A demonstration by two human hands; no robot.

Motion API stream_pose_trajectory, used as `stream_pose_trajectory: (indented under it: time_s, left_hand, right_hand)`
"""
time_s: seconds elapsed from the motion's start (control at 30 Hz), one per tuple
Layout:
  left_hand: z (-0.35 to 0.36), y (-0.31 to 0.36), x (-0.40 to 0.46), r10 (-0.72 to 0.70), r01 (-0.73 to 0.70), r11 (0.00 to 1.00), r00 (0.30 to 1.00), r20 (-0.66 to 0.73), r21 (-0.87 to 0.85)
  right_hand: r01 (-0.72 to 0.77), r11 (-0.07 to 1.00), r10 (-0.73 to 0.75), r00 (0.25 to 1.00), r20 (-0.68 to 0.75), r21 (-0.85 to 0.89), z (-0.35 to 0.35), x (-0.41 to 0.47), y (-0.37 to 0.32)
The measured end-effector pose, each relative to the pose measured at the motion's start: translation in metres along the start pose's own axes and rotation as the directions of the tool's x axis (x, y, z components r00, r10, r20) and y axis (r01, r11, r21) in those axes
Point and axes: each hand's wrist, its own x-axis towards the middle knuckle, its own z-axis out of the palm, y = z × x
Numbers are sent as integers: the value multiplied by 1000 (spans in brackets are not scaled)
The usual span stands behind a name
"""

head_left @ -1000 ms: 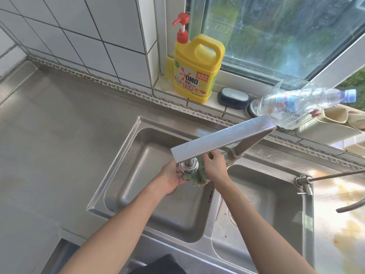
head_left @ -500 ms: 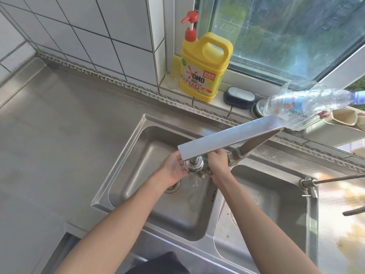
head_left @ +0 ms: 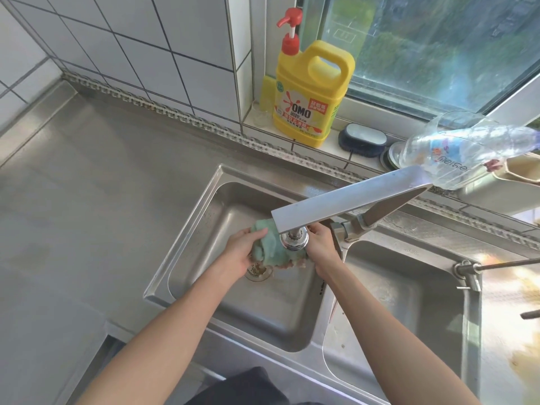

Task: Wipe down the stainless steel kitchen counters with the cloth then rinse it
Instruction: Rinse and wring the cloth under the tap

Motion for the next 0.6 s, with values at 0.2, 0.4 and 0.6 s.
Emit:
stream_pose_trajectory:
  time_s: [0.2,0.4,0.6]
  left_hand:
    - [-22,16,-2,87,-86,996,996,-3,27]
    - [-46,16,-3,97,-96,994,995,-11,55]
    - [-40,-9,-9,33,-34,997,999,17,70]
  right_hand:
    - [-61,998,59,996,59,30,6,6,-12]
    - [-161,984,146,976,164,80,18,-4,-18]
    - [-195,981,193,976,100,3,5,-10,10]
